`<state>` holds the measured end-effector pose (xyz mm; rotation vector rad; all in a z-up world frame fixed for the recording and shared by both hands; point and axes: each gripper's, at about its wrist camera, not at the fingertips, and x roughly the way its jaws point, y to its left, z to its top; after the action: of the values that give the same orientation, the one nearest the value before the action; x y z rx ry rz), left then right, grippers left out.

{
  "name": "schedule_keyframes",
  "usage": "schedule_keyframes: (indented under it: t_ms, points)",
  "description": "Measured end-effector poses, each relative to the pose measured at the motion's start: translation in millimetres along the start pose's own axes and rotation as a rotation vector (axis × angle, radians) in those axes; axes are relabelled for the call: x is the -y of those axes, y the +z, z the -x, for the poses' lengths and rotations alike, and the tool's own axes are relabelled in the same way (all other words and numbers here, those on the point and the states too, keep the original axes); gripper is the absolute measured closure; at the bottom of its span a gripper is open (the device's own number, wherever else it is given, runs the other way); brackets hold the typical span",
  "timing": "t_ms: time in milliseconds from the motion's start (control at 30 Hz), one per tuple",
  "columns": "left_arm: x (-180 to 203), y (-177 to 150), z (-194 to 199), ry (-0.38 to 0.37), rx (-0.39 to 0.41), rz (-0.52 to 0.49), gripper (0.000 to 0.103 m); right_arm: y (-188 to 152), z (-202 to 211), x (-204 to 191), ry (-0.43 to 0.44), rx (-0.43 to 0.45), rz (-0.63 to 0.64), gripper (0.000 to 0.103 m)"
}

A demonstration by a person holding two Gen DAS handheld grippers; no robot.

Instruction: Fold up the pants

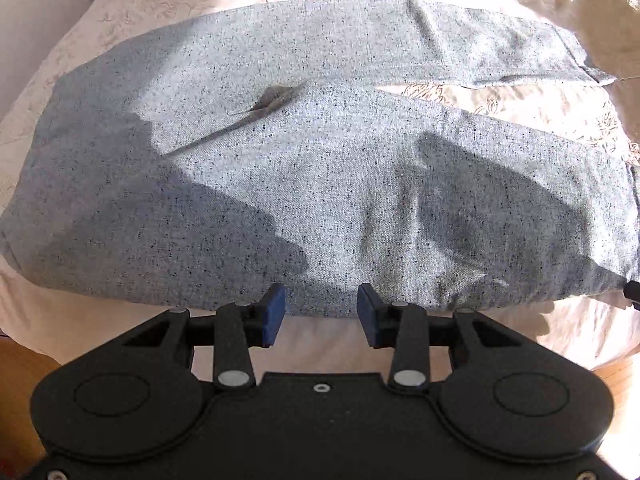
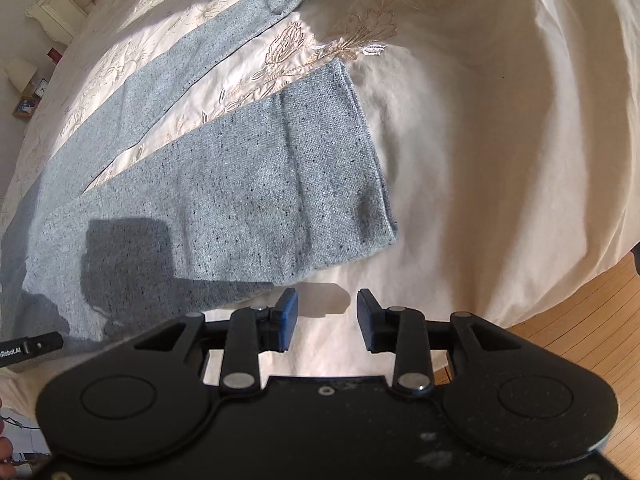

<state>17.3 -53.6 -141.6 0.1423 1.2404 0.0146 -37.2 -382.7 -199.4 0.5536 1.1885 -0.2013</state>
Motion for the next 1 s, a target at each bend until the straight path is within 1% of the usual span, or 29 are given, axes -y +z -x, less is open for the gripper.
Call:
schedule_keyframes:
  t_ms: [67,167,267,300,367,467,533,633,700,733,767,800,833,867,933,967,1000]
  points:
    - [-0.2,5.8,0.7,0.007,0.010,-0.006,0.054,8.3,-8.0,4.6,0.001,0.012,-0.086,0.068]
    - [-4.8,8.3,-2.4,0.022,0.028,-0.014,0.054,16.4,-10.2,13.6,0.029,0.045,-0.219,0.066]
    - [-7.3,9.1,-2.7,0.041,0.043,-0.025,0.054,22.4,-13.6,17.2,0.044,0.036,-0.300,0.066]
    - [-8.1,10.8,-2.8,0.050,0.052,-0.031,0.054,24.1,-14.2,15.3,0.025,0.024,-0.304,0.075]
    - [-10.3,17.5,-6.6,0.053,0.061,-0.035,0.054,29.3,-12.5,7.9,-0.014,-0.006,-0.271,0.096]
    - [-13.8,35.1,-15.9,0.073,0.085,-0.027,0.054,33.9,5.4,-11.2,-0.059,0.023,-0.178,0.097]
    - [-16.6,49.2,-26.7,0.088,0.090,-0.001,0.054,36.0,22.2,-19.0,-0.073,0.058,-0.141,0.097]
    - [-20.5,63.3,-45.6,0.055,0.053,0.084,0.054,37.3,40.7,-16.1,-0.079,0.075,-0.166,0.098]
    - [-17.6,64.5,-55.4,0.033,0.022,0.115,0.054,35.8,49.5,-10.8,-0.111,0.074,-0.172,0.098]
    - [-15.1,63.5,-59.6,0.025,0.013,0.114,0.053,34.7,51.6,-8.0,-0.123,0.067,-0.171,0.098]
    - [-10.7,60.9,-65.8,0.016,-0.002,0.101,0.052,34.1,51.1,-7.3,-0.123,0.054,-0.173,0.098]
    - [-3.3,56.3,-75.6,0.010,-0.046,0.066,0.051,32.3,51.7,-6.2,-0.123,0.045,-0.171,0.098]
    - [3.3,53.4,-87.6,0.022,-0.098,0.021,0.051,32.6,50.4,-7.0,-0.126,0.040,-0.166,0.098]
    - [10.9,50.2,-95.6,0.048,-0.118,-0.039,0.051,32.2,49.5,-7.7,-0.128,0.037,-0.156,0.098]
    - [20.6,46.7,-93.2,0.075,-0.086,-0.118,0.052,32.5,47.0,-10.5,-0.125,0.026,-0.148,0.098]
    - [22.7,46.6,-88.8,0.079,-0.084,-0.146,0.052,33.2,46.1,-12.7,-0.131,0.027,-0.143,0.098]
    - [20.8,46.2,-81.1,0.066,-0.073,-0.156,0.051,33.7,46.8,-15.0,-0.138,0.031,-0.130,0.097]
